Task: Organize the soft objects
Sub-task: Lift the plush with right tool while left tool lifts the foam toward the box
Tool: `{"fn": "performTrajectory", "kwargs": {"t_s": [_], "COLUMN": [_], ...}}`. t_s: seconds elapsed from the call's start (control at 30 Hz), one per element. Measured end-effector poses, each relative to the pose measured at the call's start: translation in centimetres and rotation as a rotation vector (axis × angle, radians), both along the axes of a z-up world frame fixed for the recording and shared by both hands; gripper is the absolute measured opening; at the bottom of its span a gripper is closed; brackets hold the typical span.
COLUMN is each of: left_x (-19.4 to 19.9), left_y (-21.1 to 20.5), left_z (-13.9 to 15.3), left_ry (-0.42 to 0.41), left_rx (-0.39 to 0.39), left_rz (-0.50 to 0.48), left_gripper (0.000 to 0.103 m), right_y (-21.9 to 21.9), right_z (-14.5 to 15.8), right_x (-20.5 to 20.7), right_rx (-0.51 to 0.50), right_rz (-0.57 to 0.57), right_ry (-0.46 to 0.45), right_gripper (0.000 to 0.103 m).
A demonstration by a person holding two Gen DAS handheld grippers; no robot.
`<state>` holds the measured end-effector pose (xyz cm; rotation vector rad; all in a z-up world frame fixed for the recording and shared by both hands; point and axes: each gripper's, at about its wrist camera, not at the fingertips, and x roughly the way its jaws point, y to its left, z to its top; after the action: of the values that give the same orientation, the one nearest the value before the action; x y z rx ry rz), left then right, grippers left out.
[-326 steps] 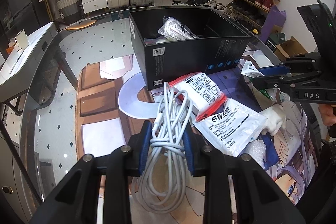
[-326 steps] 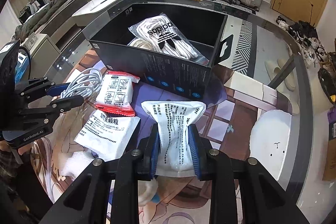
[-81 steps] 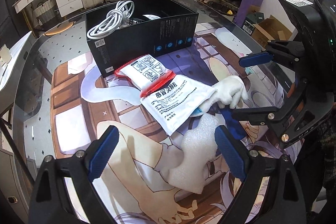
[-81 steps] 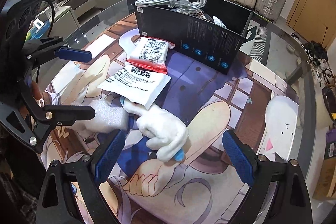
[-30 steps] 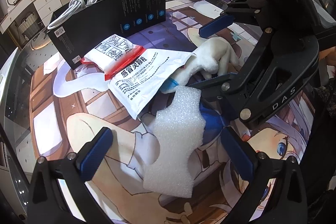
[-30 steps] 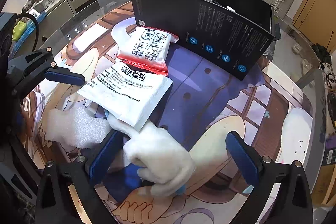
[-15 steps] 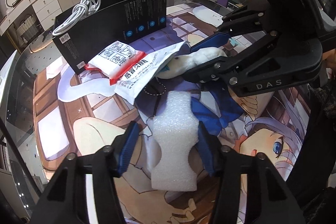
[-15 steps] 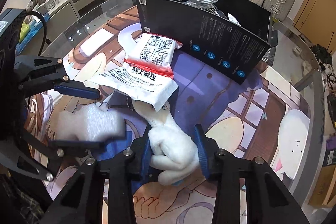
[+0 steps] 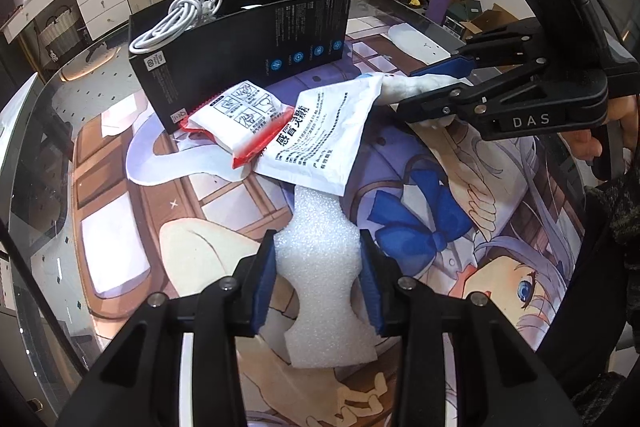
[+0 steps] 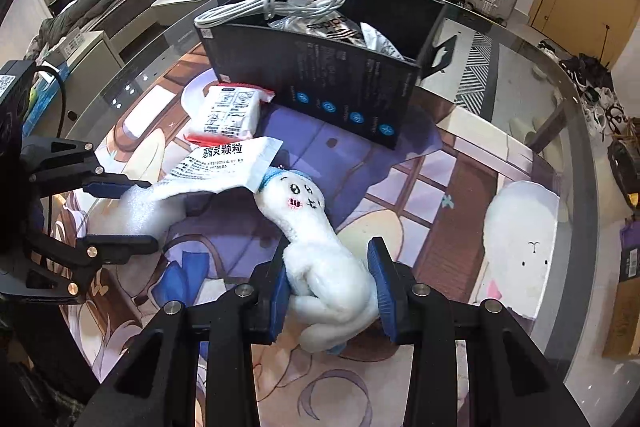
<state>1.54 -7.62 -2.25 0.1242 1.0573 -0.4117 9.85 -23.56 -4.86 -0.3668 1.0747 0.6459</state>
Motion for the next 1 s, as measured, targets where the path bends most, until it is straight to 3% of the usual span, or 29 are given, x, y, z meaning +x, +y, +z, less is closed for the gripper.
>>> {"fn": "performTrajectory", "kwargs": {"t_s": [0.4, 1.0], "left_x": [0.2, 2.3], "left_y": [2.7, 2.7], "left_z": [0.7, 3.1], "left_ry": [-0.018, -0.089], "left_rx": [-0.007, -0.047], "left_rz": [0.091, 0.148], "left_gripper": [0.036, 0.036], "right_y": [-3.7, 1.4], "right_z": [1.8, 4.4], "right_x": [1.9, 0.7], "right_rx": [0.042, 0.15], "right_rz": [-0.101, -0.003], "right_ry": [-0.017, -0.065], "right_gripper": [0.037, 0.037]}}
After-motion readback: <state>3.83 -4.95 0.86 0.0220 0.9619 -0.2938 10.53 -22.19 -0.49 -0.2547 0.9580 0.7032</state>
